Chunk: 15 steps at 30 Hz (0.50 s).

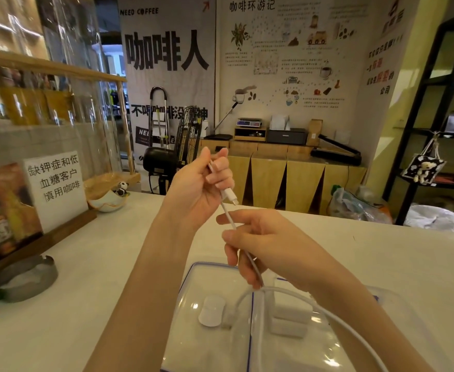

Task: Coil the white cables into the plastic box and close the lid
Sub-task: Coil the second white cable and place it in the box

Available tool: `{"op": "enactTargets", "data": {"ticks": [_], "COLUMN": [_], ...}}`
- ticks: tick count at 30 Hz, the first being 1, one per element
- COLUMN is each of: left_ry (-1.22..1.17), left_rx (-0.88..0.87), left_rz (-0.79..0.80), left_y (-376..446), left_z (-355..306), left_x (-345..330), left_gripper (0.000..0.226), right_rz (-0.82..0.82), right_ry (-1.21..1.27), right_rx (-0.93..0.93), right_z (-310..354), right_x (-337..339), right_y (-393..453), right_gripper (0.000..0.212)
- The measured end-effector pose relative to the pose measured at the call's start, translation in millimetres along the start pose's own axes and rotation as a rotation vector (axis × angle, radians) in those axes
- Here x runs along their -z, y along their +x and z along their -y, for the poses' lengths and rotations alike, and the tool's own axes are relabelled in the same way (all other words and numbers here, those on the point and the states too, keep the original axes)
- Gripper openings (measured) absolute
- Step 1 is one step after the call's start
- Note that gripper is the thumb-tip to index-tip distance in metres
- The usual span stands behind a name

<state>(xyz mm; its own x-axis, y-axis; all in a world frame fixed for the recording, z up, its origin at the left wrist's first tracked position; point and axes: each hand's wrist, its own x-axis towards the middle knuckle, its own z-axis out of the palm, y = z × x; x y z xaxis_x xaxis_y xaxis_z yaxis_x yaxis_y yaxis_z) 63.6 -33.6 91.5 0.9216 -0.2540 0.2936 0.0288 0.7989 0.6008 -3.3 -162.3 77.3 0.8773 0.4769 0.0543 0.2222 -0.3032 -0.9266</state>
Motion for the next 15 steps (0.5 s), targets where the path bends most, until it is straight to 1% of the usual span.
{"op": "enactTargets", "data": {"ticks": [2,4,6,8,9,11,13,15], "left_ry": [0.245,0.584,0.947,1.186,1.265,1.420,1.563,1.573], "left_rx": [-0.079,-0.174,-0.259,-0.276,-0.247,-0.123,0.064,0.281], "left_rz": [-0.064,-0.086,-0.059,-0.002,0.032,0.104,0.177,0.249], "left_y": [0,0,-2,-5,-6,-9,-12,-13], "left_z": [5,11,17,21,21,21,23,25], "left_x": [-4,-5,-7,-9,-11,-15,-16,-15], "left_gripper": [0.040,0.039,0.036,0.035,0.035,0.034,0.032,0.032], "right_rz": [-0.005,-0.035,-0.092,-0.142,-0.160,-0.186,-0.193,-0.186], "right_ry": [-0.086,-0.199,-0.338,-0.494,-0.580,-0.727,-0.807,-0.844], "right_rx": [0.003,0.002,0.027,0.082,0.109,0.147,0.154,0.168], "right_z": [-1,-1,-1,1,4,9,14,16], "right_x": [-1,-1,2,9,14,24,30,34], "right_y": [0,1,0,-5,-9,-15,-19,-21], "right_gripper": [0.024,0.022,0.022,0.021,0.021,0.020,0.020,0.017]}}
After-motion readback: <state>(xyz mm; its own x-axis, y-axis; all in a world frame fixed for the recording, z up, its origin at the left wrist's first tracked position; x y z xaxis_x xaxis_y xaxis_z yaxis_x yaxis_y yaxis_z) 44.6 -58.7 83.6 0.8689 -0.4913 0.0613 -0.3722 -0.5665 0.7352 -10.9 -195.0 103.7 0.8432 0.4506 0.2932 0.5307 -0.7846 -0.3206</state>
